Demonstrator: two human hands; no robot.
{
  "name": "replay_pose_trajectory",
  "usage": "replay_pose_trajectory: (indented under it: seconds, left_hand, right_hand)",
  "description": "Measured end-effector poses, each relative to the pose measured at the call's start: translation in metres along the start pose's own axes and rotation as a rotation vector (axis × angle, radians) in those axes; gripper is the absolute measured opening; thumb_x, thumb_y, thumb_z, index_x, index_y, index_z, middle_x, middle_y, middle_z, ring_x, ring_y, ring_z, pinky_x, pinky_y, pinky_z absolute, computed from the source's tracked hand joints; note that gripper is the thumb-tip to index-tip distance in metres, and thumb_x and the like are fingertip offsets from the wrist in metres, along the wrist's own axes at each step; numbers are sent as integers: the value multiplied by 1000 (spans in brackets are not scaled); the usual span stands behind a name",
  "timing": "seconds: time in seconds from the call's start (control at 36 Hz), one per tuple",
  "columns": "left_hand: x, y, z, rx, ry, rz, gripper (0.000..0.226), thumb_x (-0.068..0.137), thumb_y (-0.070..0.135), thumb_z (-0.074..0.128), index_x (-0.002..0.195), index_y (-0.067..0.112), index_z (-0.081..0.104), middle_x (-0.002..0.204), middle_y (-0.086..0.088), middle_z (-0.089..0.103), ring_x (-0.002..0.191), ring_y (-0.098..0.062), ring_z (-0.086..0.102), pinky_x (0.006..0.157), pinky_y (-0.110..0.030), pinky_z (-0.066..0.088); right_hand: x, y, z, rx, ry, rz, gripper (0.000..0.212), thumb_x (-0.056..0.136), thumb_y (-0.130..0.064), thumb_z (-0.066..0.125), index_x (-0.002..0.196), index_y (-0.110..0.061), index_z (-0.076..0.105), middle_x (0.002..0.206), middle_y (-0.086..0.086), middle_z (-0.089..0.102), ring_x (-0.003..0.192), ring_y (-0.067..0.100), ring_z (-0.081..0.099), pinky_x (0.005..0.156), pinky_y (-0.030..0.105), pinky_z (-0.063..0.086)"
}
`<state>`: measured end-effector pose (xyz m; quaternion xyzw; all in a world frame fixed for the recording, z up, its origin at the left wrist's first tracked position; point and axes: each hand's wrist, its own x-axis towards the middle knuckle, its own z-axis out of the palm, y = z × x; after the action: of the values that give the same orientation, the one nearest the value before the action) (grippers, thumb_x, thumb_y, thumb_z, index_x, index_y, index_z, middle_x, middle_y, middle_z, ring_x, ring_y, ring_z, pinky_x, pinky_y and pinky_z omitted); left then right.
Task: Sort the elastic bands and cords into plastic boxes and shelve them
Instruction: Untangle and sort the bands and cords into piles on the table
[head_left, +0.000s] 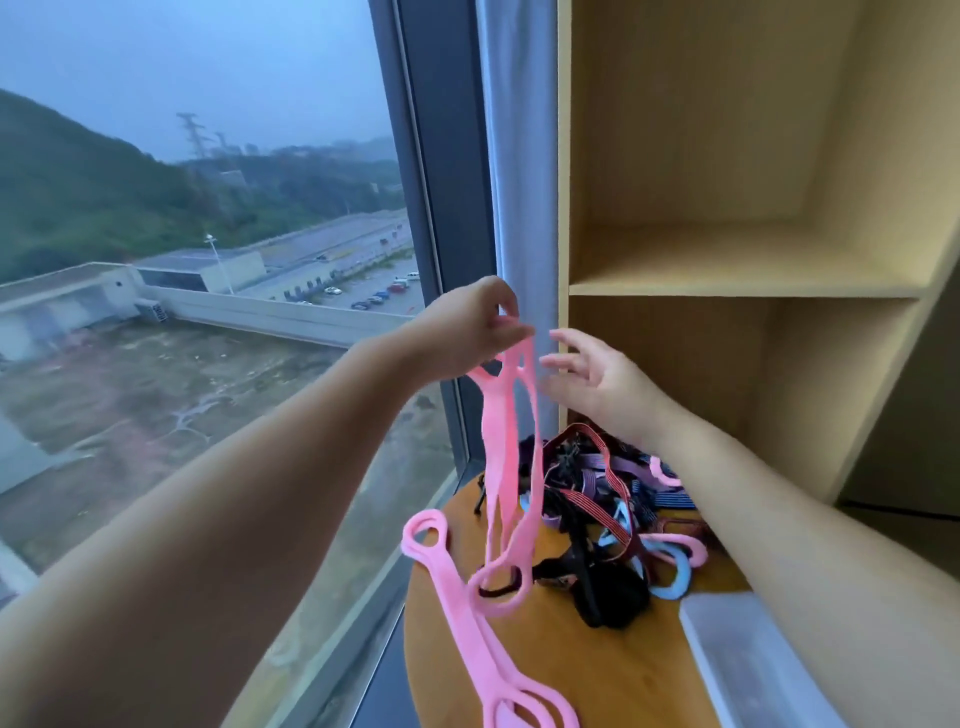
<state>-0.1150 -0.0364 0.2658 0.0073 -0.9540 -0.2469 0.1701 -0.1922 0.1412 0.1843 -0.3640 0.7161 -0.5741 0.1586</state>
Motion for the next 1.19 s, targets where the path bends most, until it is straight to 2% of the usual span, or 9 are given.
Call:
replay_pose_trajectory:
  seconds: [0.14, 0.28, 0.39, 0.5, 0.61, 0.81, 0.97, 1.06, 1.19]
  left_hand:
    - [-3, 21, -25, -57, 87, 3, 23, 89, 42, 65, 83, 30, 47, 75, 1, 65, 57, -12, 63, 53, -27, 48]
    - [-12, 33, -33, -110, 179, 15, 28, 92, 49, 59, 78, 28, 46, 62, 2, 62, 40, -2, 58, 36, -13, 36]
    - [-18, 37, -35, -108, 226, 14, 33, 93, 53, 54, 74, 26, 48, 55, 8, 57, 37, 0, 55, 34, -12, 33]
    - [-28, 33, -40, -167, 73, 24, 30, 81, 48, 73, 88, 26, 53, 65, 7, 67, 50, -8, 61, 46, -21, 47]
    - [-39, 20, -43, -218, -59, 33, 50, 73, 10, 78, 112, 25, 50, 96, 0, 70, 78, -10, 68, 72, -28, 58]
    - [-48, 8, -22, -626, 148, 17, 10, 91, 10, 65, 96, 18, 62, 70, 2, 65, 66, -18, 62, 71, -40, 54]
    - [-45, 24, -26, -540, 304, 80, 15, 89, 11, 68, 102, 15, 62, 77, 6, 60, 61, -3, 56, 62, -26, 48]
    - [-44, 38, -39, -506, 359, 157, 14, 90, 12, 66, 101, 19, 61, 81, 8, 60, 63, 2, 56, 62, -19, 46]
    - [-39, 62, -60, -531, 474, 191, 13, 91, 12, 65, 101, 18, 61, 80, 7, 59, 62, -4, 56, 59, -18, 45]
  right_hand:
    - [2, -52, 19, -3, -29, -184, 48, 78, -25, 81, 116, -40, 56, 109, -3, 71, 100, 9, 68, 83, 21, 55]
    - [4, -65, 32, -24, 126, -208, 19, 85, -19, 74, 103, -15, 66, 93, 2, 71, 88, 17, 67, 77, 24, 53]
    - [-1, -62, 41, -90, 144, -209, 7, 91, -13, 65, 95, -19, 65, 78, -6, 64, 72, 11, 60, 64, 22, 49]
    - [-8, -61, 42, -2, 176, -191, 17, 94, -3, 54, 97, -14, 66, 81, 1, 67, 72, 12, 61, 63, 24, 50]
    - [-13, -63, 40, 49, 218, -151, 20, 94, 0, 52, 107, -9, 65, 87, 7, 67, 80, 17, 60, 75, 34, 52]
    - [-18, -71, 48, 26, 194, -124, 21, 96, -18, 61, 113, -7, 62, 103, 17, 67, 94, 25, 64, 91, 46, 54]
    - [-17, -85, 51, -103, 308, -155, 22, 91, -20, 68, 108, -6, 64, 94, 11, 66, 92, 27, 65, 91, 45, 54]
    - [-15, -98, 45, -63, 335, -200, 28, 91, -23, 67, 115, -9, 62, 98, 2, 66, 94, 16, 62, 90, 35, 54]
    - [-25, -93, 37, -158, 65, -137, 59, 71, -55, 75, 118, -24, 56, 103, -12, 67, 92, 0, 64, 76, 19, 52]
